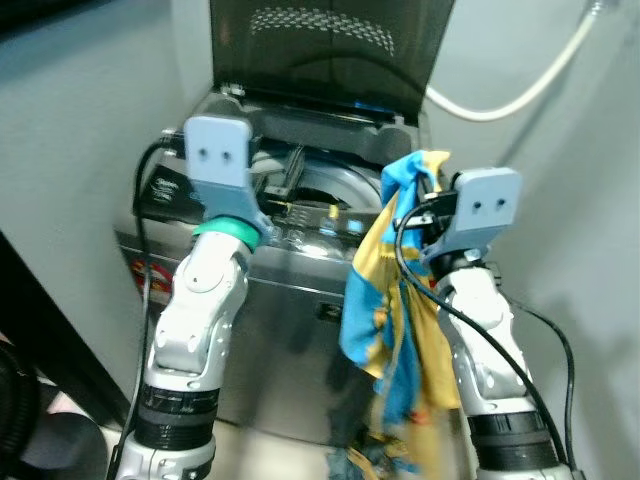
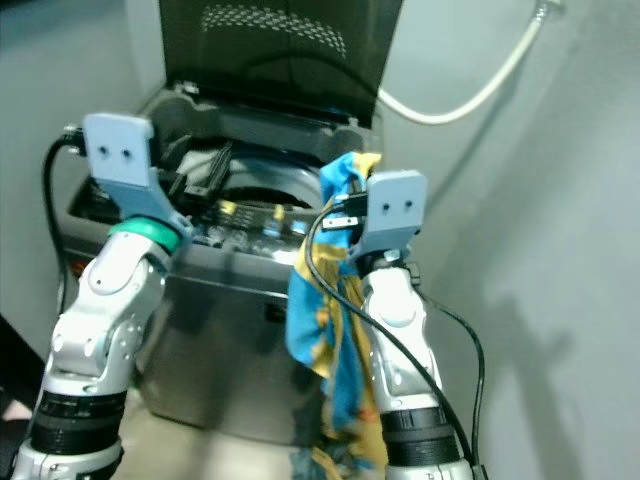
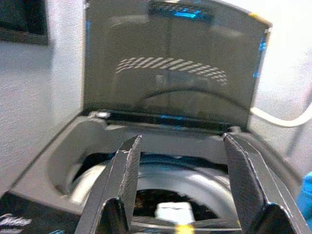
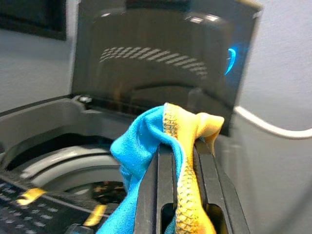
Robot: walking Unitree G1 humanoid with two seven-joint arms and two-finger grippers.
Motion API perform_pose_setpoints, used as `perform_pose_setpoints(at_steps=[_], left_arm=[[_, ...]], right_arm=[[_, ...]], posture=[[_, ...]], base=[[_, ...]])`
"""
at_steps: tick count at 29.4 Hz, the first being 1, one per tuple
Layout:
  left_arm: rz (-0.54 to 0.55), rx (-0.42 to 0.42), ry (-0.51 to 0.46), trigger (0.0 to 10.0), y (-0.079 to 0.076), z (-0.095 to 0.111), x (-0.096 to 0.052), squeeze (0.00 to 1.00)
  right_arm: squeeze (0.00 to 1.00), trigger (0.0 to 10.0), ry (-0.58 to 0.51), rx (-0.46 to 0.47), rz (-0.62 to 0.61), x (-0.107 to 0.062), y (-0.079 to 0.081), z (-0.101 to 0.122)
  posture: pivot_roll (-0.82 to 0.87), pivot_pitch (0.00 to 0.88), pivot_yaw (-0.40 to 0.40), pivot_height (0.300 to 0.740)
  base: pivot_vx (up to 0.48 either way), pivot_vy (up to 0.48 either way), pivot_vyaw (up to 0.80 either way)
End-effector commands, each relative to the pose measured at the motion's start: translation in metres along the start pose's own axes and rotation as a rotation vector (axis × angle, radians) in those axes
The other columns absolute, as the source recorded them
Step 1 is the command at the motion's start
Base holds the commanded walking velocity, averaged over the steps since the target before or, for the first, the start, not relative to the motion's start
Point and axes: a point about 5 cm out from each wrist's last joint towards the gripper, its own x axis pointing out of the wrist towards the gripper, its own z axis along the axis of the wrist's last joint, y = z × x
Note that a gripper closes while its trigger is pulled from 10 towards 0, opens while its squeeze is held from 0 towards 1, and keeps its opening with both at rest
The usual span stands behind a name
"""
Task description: Clothes washing
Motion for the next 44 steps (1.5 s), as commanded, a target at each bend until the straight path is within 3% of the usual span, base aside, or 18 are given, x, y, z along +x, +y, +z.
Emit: perform_pose_setpoints(at_steps=[1,25,31,34,44], left_arm=[[-0.011,-0.005,0.029,10.0,-0.004,-0.006,-0.001,0.0],[-0.014,0.03,0.058,10.0,-0.004,-0.012,-0.001,0.0],[-0.044,0.089,0.002,10.0,-0.005,0.001,0.001,0.0],[-0.037,0.091,-0.013,10.0,-0.004,0.003,0.002,0.0],[-0.017,0.09,-0.016,10.0,-0.002,0.003,0.002,0.0]], right_arm=[[0.0,10.0,0.001,-0.003,-0.016,-0.001,-0.003,0.0],[0.0,10.0,0.001,-0.023,-0.007,-0.001,-0.003,-0.001],[0.0,10.0,-0.117,-0.001,0.006,0.002,0.0,0.024],[0.0,10.0,-0.128,0.007,0.009,0.003,0.0,0.026],[0.0,10.0,-0.086,0.01,0.033,0.001,0.005,0.018]], posture=[[0.07,0.0,0.0,0.72],[0.06,0.0,-0.002,0.72],[0.06,0.0,0.002,0.72],[0.07,0.0,0.001,0.72],[0.07,0.0,0.0,0.72]], base=[[0.0,0.412,0.0],[0.0,0.014,0.0],[0.0,0.0,0.0],[0.0,0.0,0.0],[0.48,0.0,-0.49]])
